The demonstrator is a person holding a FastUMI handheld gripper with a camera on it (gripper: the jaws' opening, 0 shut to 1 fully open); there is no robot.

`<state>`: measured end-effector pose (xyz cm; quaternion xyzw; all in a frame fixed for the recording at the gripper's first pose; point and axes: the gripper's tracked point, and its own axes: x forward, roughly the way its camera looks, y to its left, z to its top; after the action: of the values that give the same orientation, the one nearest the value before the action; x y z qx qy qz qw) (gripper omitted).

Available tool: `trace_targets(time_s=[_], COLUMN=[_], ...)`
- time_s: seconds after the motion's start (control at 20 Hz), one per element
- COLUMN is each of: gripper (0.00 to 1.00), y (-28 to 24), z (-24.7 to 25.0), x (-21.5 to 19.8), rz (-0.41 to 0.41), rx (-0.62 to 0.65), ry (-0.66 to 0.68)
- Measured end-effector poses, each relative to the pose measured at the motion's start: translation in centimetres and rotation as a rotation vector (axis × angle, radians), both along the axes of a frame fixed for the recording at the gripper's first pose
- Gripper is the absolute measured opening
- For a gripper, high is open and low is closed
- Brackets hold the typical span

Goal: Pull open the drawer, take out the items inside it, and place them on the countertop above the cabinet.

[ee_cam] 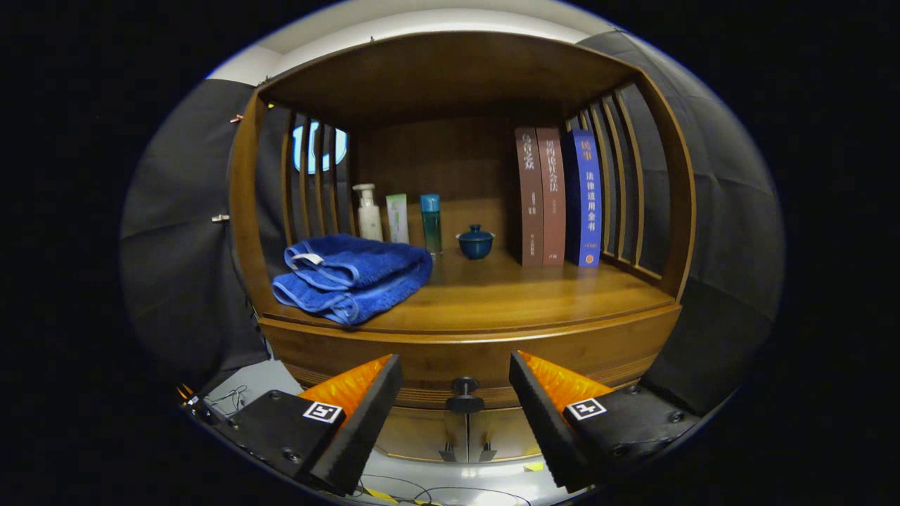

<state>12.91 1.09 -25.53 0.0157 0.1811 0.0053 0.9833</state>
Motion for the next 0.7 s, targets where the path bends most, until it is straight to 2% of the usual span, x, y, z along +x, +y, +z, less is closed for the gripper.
trace_targets(time_s=[0.2,0.3,0.55,0.7], gripper=[0.99,0.9,0.87,0.58], y=[0.0,-0.5,-0.8,-0.6], z=[-4.6,-6.1,-8.4,-8.3], x=[1.4,1.6,1.9,1.7], rz=[-0.012,-0.022,-0.041,-0.028], rx=[0.011,0.0,-0.003,-0.007], ry=[0.088,0.115,0.166,0.166])
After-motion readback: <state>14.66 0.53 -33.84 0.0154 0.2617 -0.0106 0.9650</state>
